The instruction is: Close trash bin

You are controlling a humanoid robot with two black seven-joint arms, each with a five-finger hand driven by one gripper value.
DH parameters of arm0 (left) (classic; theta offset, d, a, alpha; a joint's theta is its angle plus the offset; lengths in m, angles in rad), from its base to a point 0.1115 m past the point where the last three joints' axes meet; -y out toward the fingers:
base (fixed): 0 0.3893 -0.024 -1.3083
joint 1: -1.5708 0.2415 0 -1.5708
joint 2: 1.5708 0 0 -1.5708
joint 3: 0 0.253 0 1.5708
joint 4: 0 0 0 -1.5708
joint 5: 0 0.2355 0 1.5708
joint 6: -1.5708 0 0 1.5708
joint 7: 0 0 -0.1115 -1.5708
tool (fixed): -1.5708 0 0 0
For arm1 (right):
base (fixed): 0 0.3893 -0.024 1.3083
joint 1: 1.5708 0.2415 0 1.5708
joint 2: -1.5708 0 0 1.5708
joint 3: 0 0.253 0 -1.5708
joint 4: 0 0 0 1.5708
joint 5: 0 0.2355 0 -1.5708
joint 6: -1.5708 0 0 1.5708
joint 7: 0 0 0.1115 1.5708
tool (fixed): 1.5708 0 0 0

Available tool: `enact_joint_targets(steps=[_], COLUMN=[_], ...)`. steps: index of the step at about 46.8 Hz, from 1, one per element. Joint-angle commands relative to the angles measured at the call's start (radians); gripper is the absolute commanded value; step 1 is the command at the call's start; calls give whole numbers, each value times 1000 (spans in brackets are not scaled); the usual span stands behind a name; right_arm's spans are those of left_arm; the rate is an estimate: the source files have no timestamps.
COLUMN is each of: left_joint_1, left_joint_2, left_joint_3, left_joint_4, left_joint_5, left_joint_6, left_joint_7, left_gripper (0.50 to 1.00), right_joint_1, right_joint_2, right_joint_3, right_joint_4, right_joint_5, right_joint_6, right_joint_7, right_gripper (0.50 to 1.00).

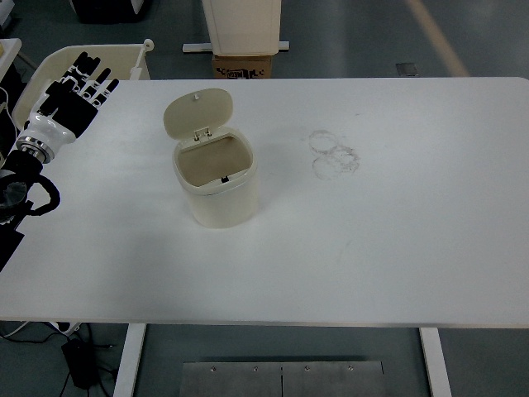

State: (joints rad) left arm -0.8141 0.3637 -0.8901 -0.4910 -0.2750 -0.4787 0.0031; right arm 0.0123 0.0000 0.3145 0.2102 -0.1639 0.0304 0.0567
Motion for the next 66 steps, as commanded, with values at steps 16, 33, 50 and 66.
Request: enact_joint_targets(steps=[16,33,50,66], left_joint_1=[-5,-13,-46,-184], left_joint_2=[-5,67,181,294], left_joint_3=[-1,5,20,247], left_joint_4=[0,-124,-290,-403], left_joint_5=[0,-1,7,33], left_joint_6=[9,61,106,107], left_joint_7=[2,15,38,44], left_gripper=[1000,1000,1000,1000], right_joint_1=[0,0,0,0], right_joint_2=[0,0,0,0], right_joint_3=[0,0,0,0], right_joint_4=[0,0,0,0], right_joint_5=[1,0,1,0], right_joint_6=[0,-1,0,0], right_joint_7=[0,0,0,0], right_gripper=[993,993,991,993])
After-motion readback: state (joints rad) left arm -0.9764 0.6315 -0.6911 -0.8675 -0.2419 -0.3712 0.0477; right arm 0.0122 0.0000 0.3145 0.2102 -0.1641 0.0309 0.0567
